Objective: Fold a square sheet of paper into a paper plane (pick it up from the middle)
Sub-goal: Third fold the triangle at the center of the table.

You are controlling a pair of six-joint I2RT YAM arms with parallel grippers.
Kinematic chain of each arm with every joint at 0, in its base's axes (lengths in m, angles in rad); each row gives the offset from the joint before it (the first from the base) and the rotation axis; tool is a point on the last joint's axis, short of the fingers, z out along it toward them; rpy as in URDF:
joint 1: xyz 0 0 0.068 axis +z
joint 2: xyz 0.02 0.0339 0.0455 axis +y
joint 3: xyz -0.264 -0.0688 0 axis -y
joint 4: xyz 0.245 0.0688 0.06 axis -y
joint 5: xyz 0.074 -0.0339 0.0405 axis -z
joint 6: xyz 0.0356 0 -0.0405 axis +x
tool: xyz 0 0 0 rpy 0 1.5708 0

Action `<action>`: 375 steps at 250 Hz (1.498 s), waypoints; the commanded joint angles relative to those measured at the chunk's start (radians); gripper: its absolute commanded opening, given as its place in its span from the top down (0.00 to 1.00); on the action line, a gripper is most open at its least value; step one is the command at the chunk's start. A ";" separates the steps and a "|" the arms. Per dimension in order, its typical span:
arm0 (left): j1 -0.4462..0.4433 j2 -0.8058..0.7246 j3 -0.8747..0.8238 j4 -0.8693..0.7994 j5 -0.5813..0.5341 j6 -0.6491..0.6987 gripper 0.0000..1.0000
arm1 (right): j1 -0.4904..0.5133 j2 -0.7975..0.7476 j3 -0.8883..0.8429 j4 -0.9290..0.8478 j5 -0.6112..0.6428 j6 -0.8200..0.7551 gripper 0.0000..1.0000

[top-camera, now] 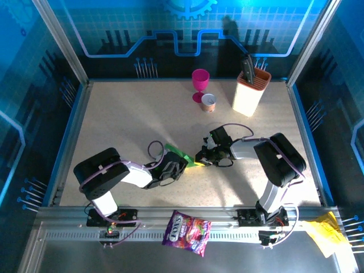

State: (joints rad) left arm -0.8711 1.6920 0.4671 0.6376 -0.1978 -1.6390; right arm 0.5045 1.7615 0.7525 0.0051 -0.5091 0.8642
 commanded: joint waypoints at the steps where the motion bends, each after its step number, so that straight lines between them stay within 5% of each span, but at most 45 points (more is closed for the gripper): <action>1: -0.008 -0.023 -0.098 -0.214 -0.064 -0.073 1.00 | -0.012 0.062 -0.067 -0.189 0.168 0.022 1.00; 165: 0.037 -0.026 -0.367 -0.054 -0.086 -0.194 1.00 | -0.014 0.032 -0.091 -0.212 0.189 0.016 1.00; 234: 0.085 -0.235 -0.348 -0.383 -0.081 -0.198 1.00 | -0.014 0.017 -0.105 -0.218 0.204 0.023 1.00; 315: 0.271 -0.587 -0.241 -0.819 0.002 0.113 1.00 | -0.015 -0.070 -0.193 -0.238 0.259 0.162 1.00; 375: 0.316 -0.586 -0.084 -0.912 0.113 0.360 1.00 | 0.036 -0.178 -0.225 -0.090 0.213 0.447 1.00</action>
State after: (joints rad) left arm -0.5686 1.0760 0.2955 -0.1089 -0.1555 -1.4662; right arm 0.5106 1.5707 0.5648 0.0532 -0.3920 1.1381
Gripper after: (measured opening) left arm 0.064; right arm 0.048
